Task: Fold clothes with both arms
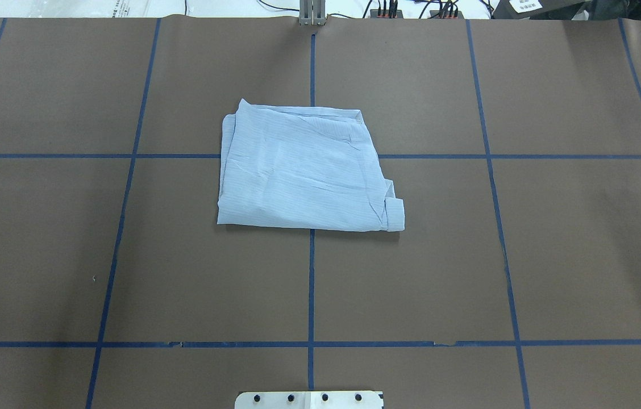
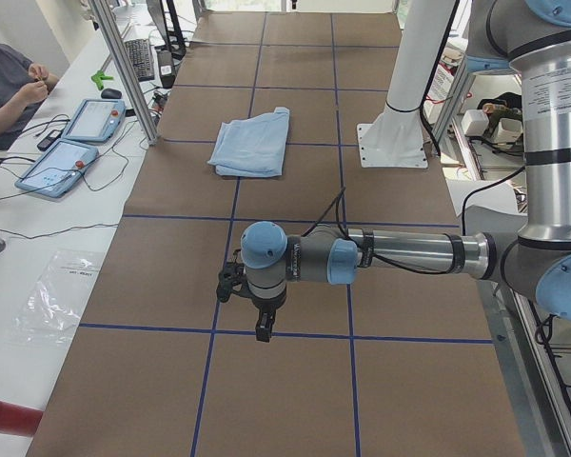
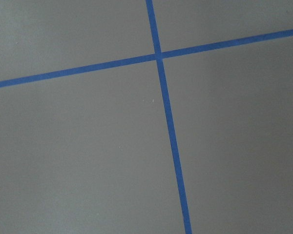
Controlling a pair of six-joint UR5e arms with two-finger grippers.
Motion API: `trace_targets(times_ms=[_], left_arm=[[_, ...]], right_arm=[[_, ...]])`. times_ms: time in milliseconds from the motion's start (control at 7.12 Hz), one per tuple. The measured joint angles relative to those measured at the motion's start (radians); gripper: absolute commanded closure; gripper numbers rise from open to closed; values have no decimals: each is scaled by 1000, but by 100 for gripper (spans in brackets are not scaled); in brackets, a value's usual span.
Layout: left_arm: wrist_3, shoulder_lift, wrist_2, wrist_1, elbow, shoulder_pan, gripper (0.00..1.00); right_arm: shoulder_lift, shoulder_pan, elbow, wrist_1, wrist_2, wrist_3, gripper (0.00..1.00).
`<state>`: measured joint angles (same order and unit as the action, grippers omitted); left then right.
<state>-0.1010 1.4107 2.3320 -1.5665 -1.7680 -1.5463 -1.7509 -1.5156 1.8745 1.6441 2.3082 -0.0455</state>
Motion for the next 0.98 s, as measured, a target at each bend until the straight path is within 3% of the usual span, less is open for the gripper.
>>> trace_targets(times_ms=[982], left_arm=[[-10, -5, -4, 13, -59, 2, 0]], right_arm=[[1, 2, -1, -1, -2, -1, 0]])
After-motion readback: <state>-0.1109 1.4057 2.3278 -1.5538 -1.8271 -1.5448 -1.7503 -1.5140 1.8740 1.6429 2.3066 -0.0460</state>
